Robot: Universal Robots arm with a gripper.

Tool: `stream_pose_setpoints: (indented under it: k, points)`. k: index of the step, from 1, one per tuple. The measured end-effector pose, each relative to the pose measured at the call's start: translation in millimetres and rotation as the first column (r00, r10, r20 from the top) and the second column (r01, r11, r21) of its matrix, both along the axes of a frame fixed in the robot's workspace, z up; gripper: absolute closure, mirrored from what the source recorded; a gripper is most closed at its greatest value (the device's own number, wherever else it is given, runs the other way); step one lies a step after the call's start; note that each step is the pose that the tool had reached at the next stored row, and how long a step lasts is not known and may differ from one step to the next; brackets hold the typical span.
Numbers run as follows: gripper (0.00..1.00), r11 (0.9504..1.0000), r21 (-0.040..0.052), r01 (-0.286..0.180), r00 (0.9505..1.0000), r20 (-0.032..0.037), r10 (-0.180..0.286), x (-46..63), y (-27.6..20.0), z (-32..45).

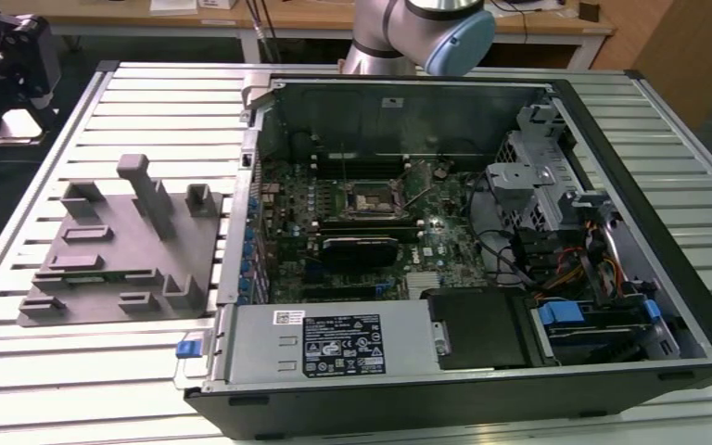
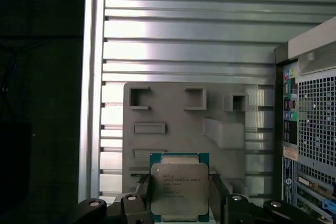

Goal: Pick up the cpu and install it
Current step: 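Pick up the cpu and move it towards the insertion slot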

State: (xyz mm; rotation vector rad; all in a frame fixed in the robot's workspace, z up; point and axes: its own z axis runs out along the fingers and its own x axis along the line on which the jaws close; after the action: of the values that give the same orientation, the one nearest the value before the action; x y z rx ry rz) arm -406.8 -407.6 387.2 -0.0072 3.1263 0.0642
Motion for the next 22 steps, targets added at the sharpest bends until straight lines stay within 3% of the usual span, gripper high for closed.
stream_pose_setpoints:
  k: [22]
  points:
    - [0.47, 1.0000, 0.0001, 0.000, 1.0000, 0.0001, 0.000, 12.5, 0.0, 0.0]
